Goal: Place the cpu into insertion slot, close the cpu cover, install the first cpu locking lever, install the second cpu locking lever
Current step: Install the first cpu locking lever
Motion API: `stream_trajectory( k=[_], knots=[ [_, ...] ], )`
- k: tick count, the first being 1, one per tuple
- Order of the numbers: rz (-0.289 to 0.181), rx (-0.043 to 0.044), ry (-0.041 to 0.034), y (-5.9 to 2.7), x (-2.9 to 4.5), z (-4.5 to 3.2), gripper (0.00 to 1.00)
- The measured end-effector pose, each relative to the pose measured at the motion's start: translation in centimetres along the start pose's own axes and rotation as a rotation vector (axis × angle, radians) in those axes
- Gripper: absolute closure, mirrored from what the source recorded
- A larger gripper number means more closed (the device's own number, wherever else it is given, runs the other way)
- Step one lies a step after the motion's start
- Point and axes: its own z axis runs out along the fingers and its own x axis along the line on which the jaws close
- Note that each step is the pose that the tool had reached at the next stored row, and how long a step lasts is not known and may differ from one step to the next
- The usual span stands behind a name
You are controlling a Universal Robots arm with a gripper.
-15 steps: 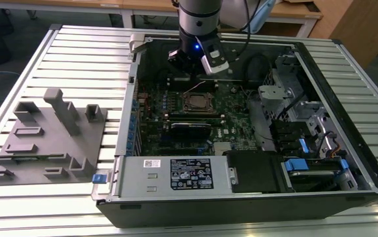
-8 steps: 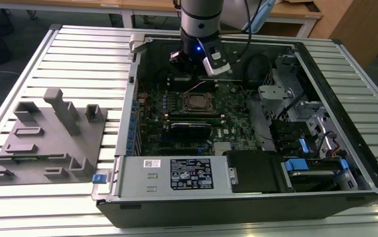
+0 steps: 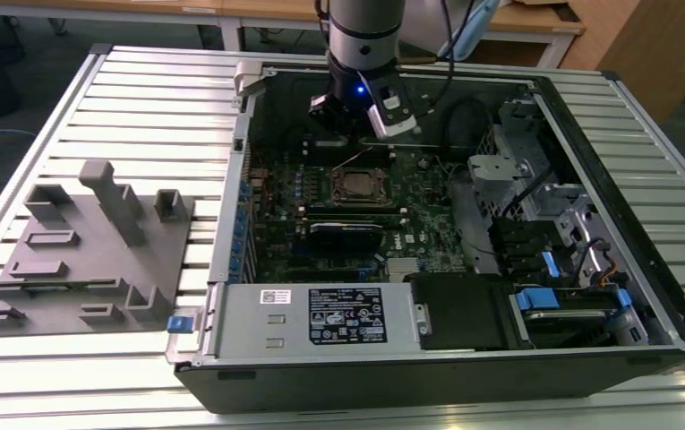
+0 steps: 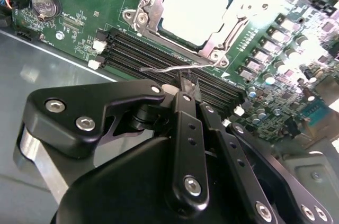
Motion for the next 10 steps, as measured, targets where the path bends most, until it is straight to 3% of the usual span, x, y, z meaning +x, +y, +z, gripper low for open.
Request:
stream_trajectory(
  k=[10],
  knots=[
    [0.0, -0.0003, -0.0002, 0.06, -0.18, 0.45, 0.9]
  ],
)
